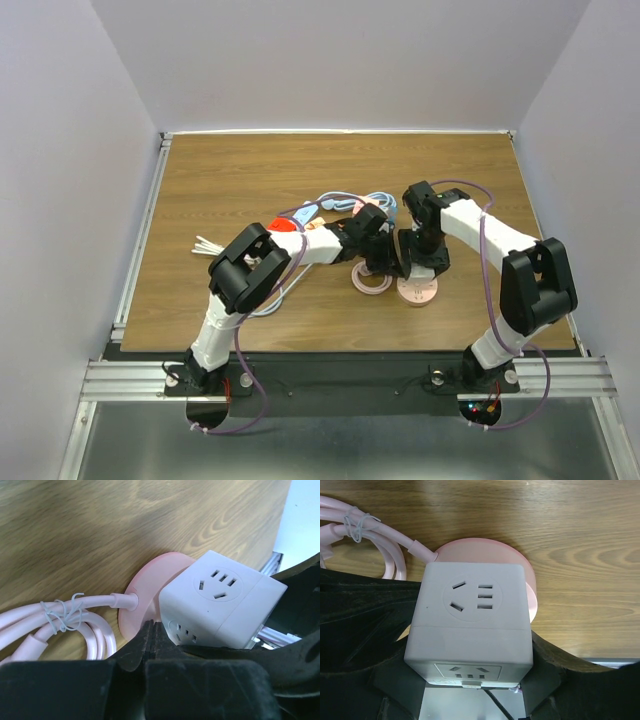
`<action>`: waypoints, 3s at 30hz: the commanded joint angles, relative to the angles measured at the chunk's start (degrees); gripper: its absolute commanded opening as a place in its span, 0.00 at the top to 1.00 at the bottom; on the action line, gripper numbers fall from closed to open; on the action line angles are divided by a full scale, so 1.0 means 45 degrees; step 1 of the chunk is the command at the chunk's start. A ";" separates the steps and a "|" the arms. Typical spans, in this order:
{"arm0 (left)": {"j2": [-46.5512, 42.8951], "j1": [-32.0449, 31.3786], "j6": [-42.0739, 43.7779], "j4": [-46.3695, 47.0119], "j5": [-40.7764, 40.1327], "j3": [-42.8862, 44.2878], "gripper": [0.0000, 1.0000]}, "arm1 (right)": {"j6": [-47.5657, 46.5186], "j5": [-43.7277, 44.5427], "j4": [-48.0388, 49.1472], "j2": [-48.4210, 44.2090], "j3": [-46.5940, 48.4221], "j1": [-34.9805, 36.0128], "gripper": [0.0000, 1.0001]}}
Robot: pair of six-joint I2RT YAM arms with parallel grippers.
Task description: Pull the plug off the socket
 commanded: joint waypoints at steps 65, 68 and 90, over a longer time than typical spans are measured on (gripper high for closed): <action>-0.4843 0.0752 0.1911 -0.3215 -0.2902 0.0181 0.89 | 0.3439 0.3604 0.3061 0.2238 0.3599 -0.7483 0.10; -0.4335 0.0654 0.1988 -0.3934 -0.3311 0.1059 0.66 | 0.3400 0.3060 0.3042 0.1458 0.3053 -0.7365 0.00; 0.0312 -0.0265 0.6367 -0.7957 -0.5436 0.7209 0.02 | 0.3361 0.0283 0.1909 -0.5146 -0.0054 -0.5743 0.00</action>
